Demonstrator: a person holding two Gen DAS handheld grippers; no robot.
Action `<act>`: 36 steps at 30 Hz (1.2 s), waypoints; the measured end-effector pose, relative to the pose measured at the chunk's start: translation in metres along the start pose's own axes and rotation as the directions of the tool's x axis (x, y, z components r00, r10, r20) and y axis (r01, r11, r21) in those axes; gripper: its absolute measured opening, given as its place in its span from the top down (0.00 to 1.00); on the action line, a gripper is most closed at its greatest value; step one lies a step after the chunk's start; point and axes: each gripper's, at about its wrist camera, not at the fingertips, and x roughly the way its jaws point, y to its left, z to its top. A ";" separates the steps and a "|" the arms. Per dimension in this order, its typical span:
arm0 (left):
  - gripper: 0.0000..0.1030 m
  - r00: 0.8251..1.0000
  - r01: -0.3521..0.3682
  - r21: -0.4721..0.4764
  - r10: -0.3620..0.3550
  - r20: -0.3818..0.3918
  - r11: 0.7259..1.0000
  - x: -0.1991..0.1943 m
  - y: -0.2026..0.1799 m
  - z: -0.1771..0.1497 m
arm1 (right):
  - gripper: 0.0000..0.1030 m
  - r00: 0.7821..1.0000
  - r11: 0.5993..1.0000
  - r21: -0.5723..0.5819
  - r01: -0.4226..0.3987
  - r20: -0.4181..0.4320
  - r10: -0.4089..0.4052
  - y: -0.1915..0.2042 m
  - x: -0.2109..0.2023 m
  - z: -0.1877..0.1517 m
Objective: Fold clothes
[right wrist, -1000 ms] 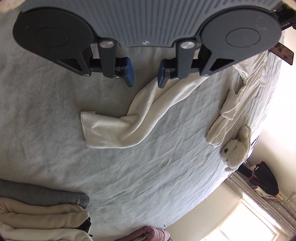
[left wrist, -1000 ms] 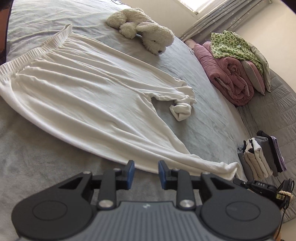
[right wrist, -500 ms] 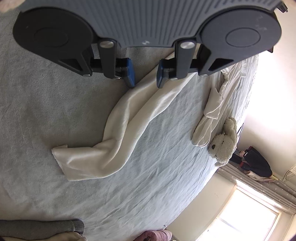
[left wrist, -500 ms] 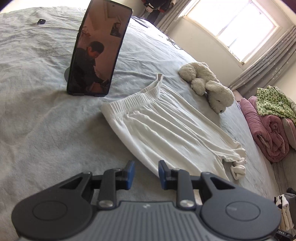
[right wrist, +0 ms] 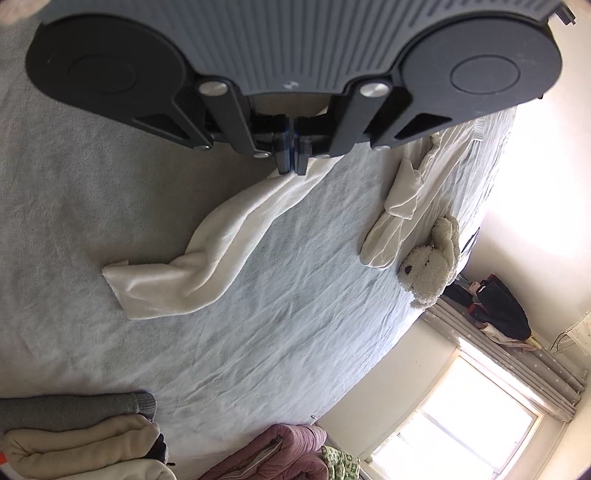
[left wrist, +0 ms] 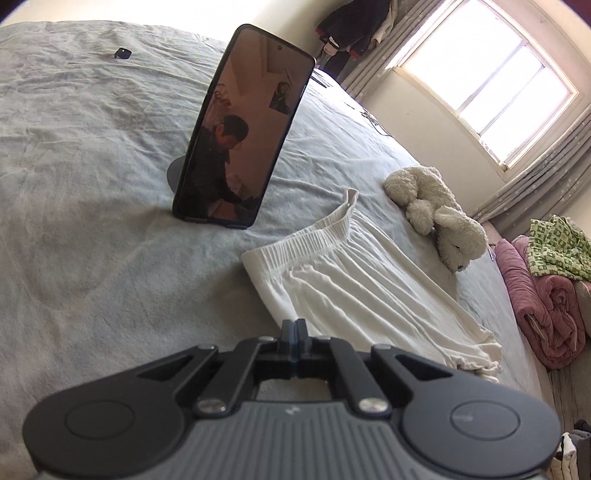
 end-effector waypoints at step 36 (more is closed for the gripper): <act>1.00 0.985 -0.158 0.089 0.163 -0.053 0.984 0.006 0.007 -0.015 | 0.97 0.982 0.973 -0.183 0.139 -0.100 -0.159 0.013 -0.033 -0.041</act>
